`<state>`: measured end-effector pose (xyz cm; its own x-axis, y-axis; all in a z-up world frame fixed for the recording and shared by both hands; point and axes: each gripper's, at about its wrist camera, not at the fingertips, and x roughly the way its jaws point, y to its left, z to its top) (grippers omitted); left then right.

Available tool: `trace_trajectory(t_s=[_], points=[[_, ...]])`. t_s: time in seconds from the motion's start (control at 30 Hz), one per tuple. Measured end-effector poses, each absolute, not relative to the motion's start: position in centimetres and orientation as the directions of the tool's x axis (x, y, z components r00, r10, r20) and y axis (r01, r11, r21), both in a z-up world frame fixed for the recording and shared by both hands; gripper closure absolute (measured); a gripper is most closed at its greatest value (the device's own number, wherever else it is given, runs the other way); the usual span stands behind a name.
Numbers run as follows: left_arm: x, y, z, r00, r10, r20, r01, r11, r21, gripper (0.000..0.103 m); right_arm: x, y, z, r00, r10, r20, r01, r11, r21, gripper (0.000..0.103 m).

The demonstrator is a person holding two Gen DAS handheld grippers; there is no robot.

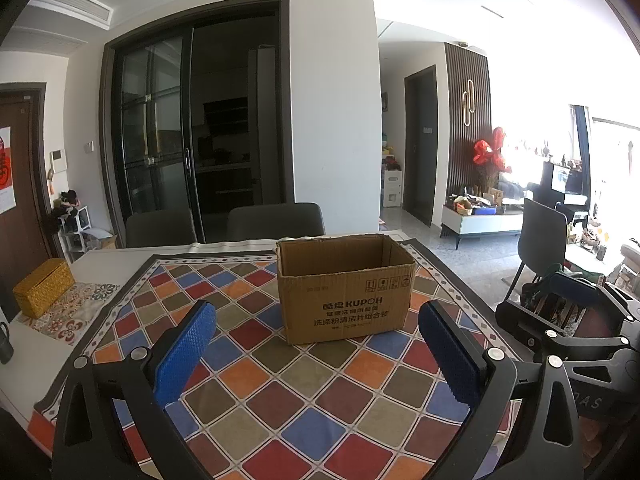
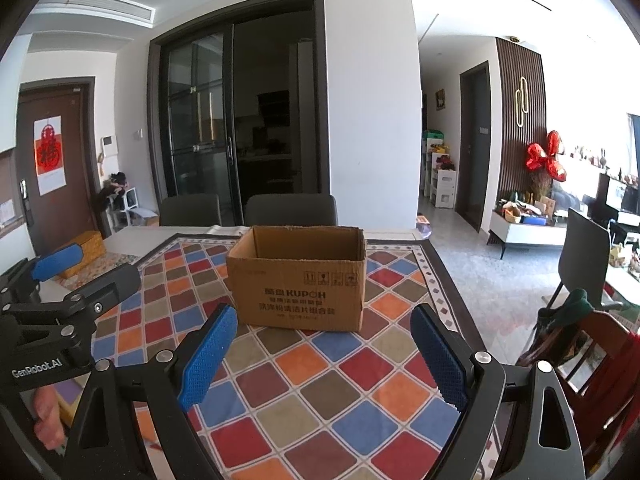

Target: Organize snacks

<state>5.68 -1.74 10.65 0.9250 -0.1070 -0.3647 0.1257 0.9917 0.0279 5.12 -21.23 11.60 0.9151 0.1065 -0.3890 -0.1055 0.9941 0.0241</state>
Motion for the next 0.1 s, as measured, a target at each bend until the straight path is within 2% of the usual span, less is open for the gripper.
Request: trace_trajectory(t_s=[0.1], points=[[5.68, -1.77, 10.64, 0.924, -0.108, -0.366, 0.127, 0.991, 0.029, 0.0, 5.16, -21.24, 11.6, 0.915, 0.106, -0.39, -0.106, 0.994, 0.024, 0.014]])
